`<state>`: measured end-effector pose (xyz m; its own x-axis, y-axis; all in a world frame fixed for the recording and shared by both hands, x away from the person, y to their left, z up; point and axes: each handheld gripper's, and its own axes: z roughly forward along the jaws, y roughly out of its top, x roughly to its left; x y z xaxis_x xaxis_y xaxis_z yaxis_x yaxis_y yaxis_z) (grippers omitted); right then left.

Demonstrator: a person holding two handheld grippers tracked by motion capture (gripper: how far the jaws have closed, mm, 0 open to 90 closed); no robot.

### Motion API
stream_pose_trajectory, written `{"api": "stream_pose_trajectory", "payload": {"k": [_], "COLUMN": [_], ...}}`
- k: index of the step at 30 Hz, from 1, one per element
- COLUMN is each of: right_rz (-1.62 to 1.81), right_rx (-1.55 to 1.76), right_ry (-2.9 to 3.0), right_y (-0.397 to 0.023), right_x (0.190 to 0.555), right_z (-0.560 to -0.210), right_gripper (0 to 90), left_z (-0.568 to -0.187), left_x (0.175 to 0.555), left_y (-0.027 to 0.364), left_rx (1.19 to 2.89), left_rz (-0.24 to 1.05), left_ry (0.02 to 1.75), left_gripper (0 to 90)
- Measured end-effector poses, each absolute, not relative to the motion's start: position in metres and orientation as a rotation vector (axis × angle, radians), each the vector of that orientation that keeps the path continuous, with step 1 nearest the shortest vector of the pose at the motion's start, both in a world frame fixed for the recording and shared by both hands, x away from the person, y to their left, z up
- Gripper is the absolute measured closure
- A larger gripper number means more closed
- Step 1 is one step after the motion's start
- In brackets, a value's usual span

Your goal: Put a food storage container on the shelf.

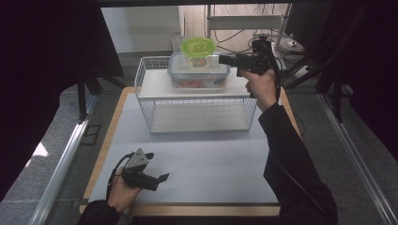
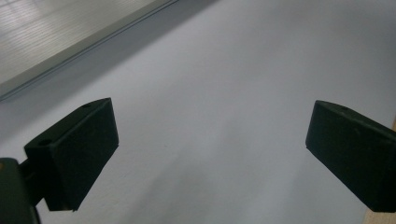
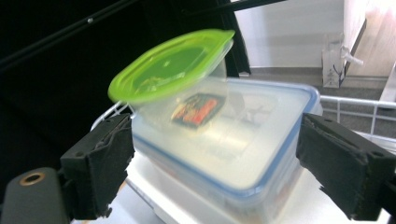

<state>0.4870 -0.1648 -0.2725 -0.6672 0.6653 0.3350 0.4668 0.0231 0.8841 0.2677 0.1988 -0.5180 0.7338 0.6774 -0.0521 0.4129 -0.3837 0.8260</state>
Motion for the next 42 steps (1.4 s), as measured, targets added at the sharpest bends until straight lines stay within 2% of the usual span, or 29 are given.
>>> {"api": "stream_pose_trajectory", "payload": {"k": [9,19,42], "right_rz": [1.589,1.505,1.474], "right_rx": [1.032,0.918,0.842], "right_ry": [2.182,2.222,2.257], "right_y": [-0.165,-0.158,-0.165], "right_x": [0.455,0.421,0.383], "right_z": [-0.291,-0.329,-0.393], "right_gripper": [6.0,2.1,0.7], "left_z": [-0.518,-0.519,-0.519], "left_x": [0.268,0.268,0.267], "left_y": [0.199,0.198,0.197], "left_rx": [2.028,2.042,2.049], "left_rz": [0.371,0.370,0.373], "left_ry": [0.828,0.823,0.812], "left_gripper": [2.2,2.2,2.2]}}
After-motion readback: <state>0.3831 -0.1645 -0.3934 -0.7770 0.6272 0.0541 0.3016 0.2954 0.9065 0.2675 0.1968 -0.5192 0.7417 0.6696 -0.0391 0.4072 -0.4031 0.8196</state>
